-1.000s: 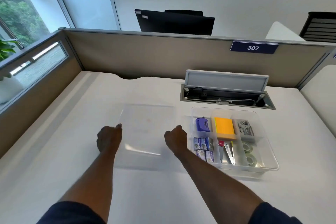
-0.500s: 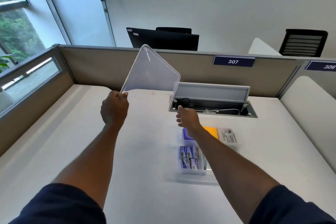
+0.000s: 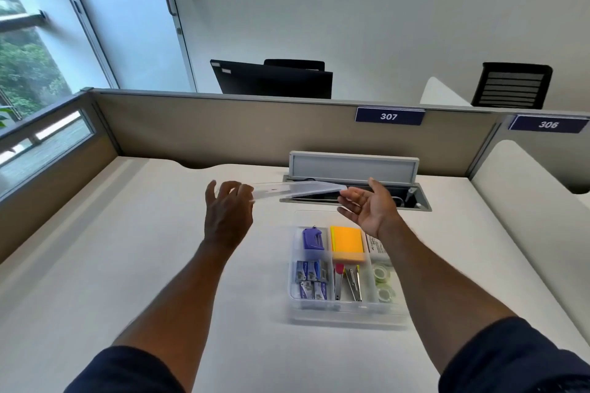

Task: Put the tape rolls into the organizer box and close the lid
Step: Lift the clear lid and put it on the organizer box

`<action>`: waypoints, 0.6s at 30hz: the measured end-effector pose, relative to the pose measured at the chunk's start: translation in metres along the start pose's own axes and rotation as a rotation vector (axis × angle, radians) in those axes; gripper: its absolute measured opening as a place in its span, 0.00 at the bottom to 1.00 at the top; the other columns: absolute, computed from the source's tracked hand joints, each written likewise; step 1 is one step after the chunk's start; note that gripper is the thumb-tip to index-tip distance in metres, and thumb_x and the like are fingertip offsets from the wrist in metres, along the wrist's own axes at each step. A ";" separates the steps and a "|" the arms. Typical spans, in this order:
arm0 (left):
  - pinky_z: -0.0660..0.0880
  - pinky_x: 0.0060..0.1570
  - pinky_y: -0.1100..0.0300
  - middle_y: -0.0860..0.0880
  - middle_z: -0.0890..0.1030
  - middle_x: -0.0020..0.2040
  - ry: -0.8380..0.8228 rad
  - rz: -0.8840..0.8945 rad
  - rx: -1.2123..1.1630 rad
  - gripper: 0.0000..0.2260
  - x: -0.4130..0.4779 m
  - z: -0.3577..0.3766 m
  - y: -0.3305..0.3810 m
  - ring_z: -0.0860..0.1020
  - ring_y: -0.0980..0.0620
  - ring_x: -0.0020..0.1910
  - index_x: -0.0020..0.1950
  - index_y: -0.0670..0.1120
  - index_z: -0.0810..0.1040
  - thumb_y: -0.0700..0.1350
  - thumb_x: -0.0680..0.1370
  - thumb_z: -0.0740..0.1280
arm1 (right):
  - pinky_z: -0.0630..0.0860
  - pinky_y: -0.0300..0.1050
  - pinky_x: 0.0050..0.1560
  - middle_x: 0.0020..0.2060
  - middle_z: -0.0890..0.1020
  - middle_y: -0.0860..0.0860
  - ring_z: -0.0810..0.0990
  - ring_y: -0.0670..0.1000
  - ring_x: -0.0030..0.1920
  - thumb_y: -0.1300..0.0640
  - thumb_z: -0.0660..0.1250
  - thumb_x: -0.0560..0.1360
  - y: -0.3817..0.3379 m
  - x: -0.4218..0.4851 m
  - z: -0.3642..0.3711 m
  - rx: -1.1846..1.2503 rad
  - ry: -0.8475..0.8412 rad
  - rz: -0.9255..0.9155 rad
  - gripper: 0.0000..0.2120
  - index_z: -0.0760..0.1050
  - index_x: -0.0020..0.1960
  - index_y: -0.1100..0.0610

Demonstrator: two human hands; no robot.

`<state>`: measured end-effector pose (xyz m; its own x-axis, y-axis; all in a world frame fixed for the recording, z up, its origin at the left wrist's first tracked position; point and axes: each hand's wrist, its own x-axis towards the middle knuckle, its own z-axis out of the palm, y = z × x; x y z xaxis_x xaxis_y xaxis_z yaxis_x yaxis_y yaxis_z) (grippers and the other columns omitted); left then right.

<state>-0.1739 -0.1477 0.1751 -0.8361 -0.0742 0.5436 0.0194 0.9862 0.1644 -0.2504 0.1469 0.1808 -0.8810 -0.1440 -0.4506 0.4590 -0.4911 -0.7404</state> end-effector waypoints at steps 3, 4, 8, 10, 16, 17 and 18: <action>0.60 0.68 0.38 0.45 0.83 0.45 0.008 0.041 0.014 0.08 -0.011 0.003 0.008 0.77 0.44 0.55 0.48 0.46 0.76 0.37 0.71 0.69 | 0.82 0.53 0.43 0.42 0.84 0.59 0.83 0.59 0.45 0.40 0.60 0.77 -0.003 -0.002 -0.017 -0.151 0.065 0.074 0.26 0.75 0.57 0.63; 0.61 0.68 0.38 0.45 0.82 0.44 0.015 0.065 0.020 0.08 -0.014 0.004 0.012 0.77 0.44 0.55 0.47 0.46 0.76 0.36 0.71 0.69 | 0.83 0.51 0.41 0.44 0.83 0.59 0.83 0.59 0.45 0.40 0.63 0.76 -0.003 -0.002 -0.020 -0.185 0.073 0.105 0.25 0.75 0.56 0.62; 0.61 0.68 0.37 0.46 0.81 0.44 0.021 0.164 0.040 0.09 -0.024 0.011 0.027 0.77 0.44 0.52 0.45 0.46 0.74 0.33 0.71 0.68 | 0.82 0.44 0.35 0.52 0.82 0.62 0.84 0.55 0.40 0.57 0.67 0.76 -0.001 -0.002 -0.024 -0.350 0.129 0.205 0.16 0.73 0.60 0.64; 0.62 0.68 0.38 0.46 0.80 0.44 0.012 0.193 0.034 0.10 -0.026 0.012 0.037 0.77 0.44 0.49 0.45 0.46 0.73 0.33 0.71 0.69 | 0.78 0.43 0.34 0.59 0.79 0.63 0.79 0.53 0.41 0.65 0.64 0.74 -0.001 -0.002 -0.027 -0.477 0.181 0.220 0.17 0.71 0.63 0.66; 0.71 0.61 0.47 0.46 0.78 0.55 -0.230 0.226 -0.201 0.26 -0.031 0.014 0.046 0.74 0.46 0.54 0.53 0.47 0.73 0.64 0.67 0.72 | 0.81 0.45 0.29 0.28 0.84 0.60 0.82 0.54 0.24 0.68 0.52 0.76 -0.009 -0.010 -0.044 -0.485 0.216 0.228 0.11 0.68 0.56 0.66; 0.71 0.62 0.48 0.45 0.76 0.61 -0.298 0.168 -0.279 0.33 -0.032 0.014 0.049 0.73 0.45 0.59 0.59 0.47 0.72 0.69 0.65 0.69 | 0.80 0.43 0.25 0.27 0.83 0.60 0.81 0.53 0.21 0.67 0.52 0.78 -0.010 -0.011 -0.047 -0.477 0.234 0.228 0.10 0.69 0.55 0.65; 0.69 0.65 0.47 0.44 0.72 0.67 -0.350 0.086 -0.349 0.38 -0.031 0.015 0.054 0.69 0.45 0.66 0.66 0.47 0.69 0.71 0.65 0.67 | 0.79 0.41 0.24 0.29 0.83 0.59 0.80 0.52 0.21 0.65 0.53 0.79 -0.010 -0.013 -0.050 -0.473 0.252 0.220 0.09 0.70 0.55 0.64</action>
<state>-0.1551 -0.0903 0.1551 -0.9561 0.1183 0.2680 0.2285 0.8737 0.4295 -0.2384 0.1964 0.1693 -0.7310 0.0382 -0.6813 0.6807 -0.0272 -0.7320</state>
